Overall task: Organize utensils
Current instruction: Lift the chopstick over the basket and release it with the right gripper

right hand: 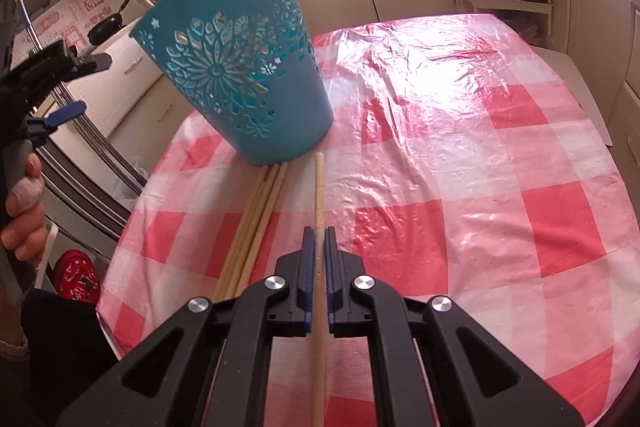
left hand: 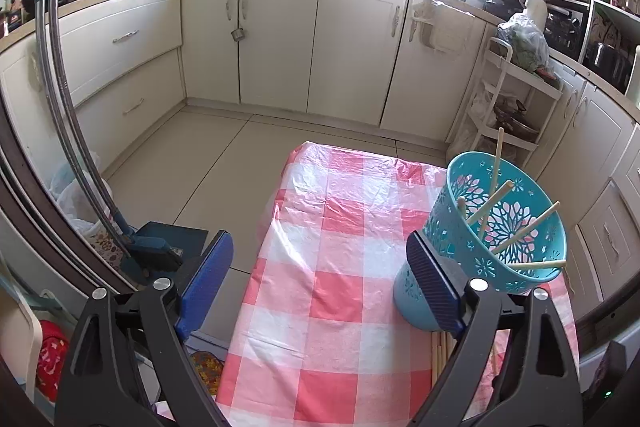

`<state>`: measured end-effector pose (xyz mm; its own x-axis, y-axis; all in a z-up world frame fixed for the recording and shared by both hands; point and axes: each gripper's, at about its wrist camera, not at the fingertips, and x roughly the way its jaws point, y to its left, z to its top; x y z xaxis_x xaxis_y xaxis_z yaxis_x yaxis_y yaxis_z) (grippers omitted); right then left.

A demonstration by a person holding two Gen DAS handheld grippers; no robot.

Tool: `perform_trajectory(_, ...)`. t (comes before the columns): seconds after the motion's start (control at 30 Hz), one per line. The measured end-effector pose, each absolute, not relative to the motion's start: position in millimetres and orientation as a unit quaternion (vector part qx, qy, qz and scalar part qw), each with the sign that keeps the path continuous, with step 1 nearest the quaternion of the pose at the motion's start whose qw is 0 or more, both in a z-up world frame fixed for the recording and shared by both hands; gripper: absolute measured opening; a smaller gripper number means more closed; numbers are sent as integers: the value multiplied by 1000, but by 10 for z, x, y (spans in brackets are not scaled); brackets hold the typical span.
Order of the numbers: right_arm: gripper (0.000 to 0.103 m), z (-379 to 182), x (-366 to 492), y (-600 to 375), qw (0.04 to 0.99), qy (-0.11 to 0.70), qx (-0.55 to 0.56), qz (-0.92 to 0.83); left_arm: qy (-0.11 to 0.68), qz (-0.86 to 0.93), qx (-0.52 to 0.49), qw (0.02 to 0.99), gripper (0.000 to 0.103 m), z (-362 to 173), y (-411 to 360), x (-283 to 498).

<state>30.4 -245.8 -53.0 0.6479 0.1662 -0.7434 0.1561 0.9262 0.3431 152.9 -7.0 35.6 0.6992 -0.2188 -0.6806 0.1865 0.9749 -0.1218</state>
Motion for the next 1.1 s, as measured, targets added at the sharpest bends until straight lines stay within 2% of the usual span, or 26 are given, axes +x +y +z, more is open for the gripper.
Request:
perform_trajectory(0.4, 6, 170, 192, -2593, 905, 330, 265, 49, 382, -107, -26, 918, 85, 303, -69, 1552)
perform_trajectory(0.6, 6, 703, 347, -2552, 919, 276, 266, 86, 381, -103, -33, 918, 85, 303, -51, 1556)
perform_trajectory(0.87, 6, 1555, 1018, -2423, 961, 140, 228, 69, 382, -103, -44, 917, 85, 321, -5, 1561)
perform_trajectory(1.0, 6, 1476, 1336, -2372, 975, 119, 187, 7, 384, -102, -43, 917, 85, 304, -9, 1579)
perform_trajectory(1.1, 6, 1160, 1517, -2324, 977, 144, 157, -28, 388, -99, -41, 916, 85, 281, -15, 1607)
